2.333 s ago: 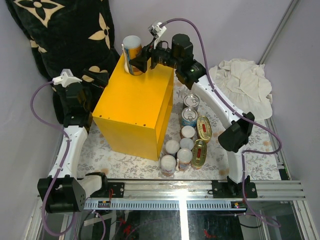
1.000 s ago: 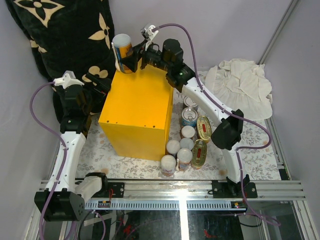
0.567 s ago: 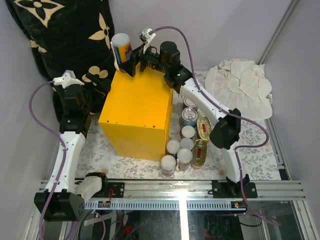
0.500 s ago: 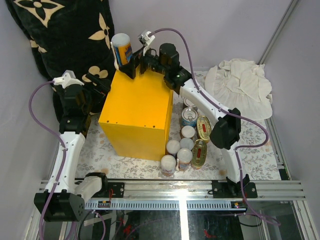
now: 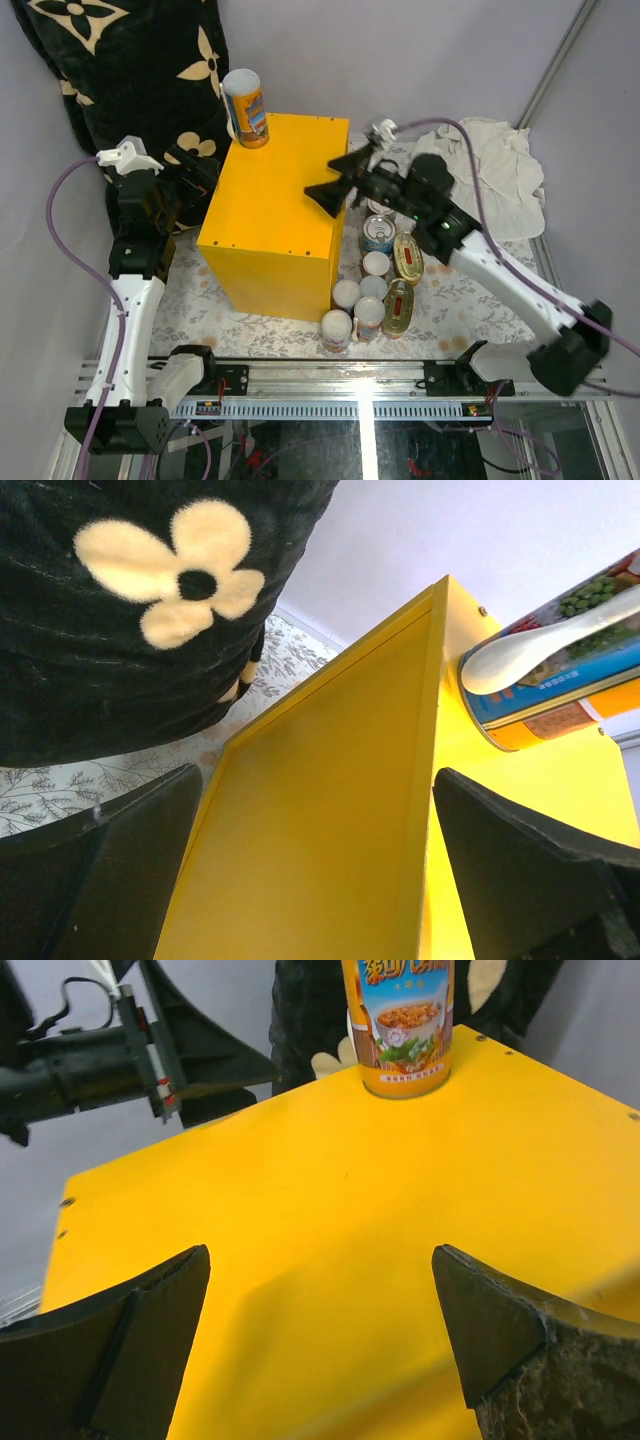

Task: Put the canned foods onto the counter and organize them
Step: Place the canned food on the counter, then pick up the canned food from the center of the board.

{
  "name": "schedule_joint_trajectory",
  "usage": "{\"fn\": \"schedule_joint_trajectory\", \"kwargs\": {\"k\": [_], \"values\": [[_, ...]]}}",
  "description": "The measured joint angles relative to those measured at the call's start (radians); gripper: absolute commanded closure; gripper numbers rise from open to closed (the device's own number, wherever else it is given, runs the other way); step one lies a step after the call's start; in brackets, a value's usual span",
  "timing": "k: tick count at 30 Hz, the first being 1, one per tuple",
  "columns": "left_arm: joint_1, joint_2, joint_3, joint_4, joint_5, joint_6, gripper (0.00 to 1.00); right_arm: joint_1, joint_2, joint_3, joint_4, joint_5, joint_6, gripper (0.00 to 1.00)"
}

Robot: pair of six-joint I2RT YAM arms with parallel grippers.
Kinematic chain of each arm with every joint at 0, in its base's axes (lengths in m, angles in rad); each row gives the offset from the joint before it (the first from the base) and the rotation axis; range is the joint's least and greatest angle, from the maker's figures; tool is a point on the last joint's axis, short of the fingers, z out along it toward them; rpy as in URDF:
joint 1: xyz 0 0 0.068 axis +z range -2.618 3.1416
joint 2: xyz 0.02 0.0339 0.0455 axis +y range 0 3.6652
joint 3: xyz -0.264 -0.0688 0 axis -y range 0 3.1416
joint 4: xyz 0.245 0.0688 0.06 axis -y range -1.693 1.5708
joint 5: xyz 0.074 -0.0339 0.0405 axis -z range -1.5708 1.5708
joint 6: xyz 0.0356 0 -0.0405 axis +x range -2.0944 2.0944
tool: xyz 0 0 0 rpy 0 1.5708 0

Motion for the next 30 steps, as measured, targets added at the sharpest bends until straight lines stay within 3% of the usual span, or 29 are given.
{"fn": "schedule_joint_trajectory", "kwargs": {"k": [7,17,25,30], "values": [[0.0,-0.015,0.016,-0.016,0.001,0.042,0.0,0.0,-0.466,-0.408,-0.008,0.054,-0.029,0.0],[0.0,-0.045,0.013,-0.042,0.001,0.098,0.0,0.002,-0.886,-0.948,-0.164,0.064,-0.045,0.0],[0.0,-0.044,-0.002,-0.043,0.034,0.101,0.0,0.097,-0.895,-0.988,-0.226,0.208,-0.082,0.0],[0.0,-0.044,-0.014,-0.034,0.071,0.099,0.0,0.223,-0.875,-0.988,-0.245,0.269,-0.099,0.0]]}}
